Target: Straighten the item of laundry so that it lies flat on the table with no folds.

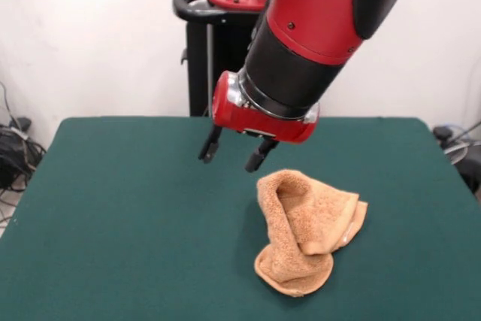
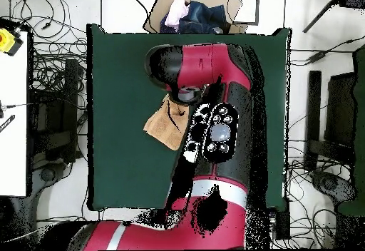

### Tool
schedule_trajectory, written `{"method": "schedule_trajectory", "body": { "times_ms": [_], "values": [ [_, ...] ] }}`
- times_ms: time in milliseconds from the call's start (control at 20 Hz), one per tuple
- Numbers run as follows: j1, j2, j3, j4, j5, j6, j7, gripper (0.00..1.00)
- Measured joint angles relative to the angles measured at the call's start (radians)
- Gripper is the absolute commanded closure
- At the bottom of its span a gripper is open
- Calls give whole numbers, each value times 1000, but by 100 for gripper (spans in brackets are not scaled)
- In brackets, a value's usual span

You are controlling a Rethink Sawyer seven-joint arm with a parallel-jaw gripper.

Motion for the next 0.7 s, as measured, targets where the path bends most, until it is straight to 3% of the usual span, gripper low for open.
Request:
{"method": "schedule_trajectory", "body": {
  "times_ms": [700],
  "values": [
    [-38,11,0,-7,-19,6,0,0]
  ]
}}
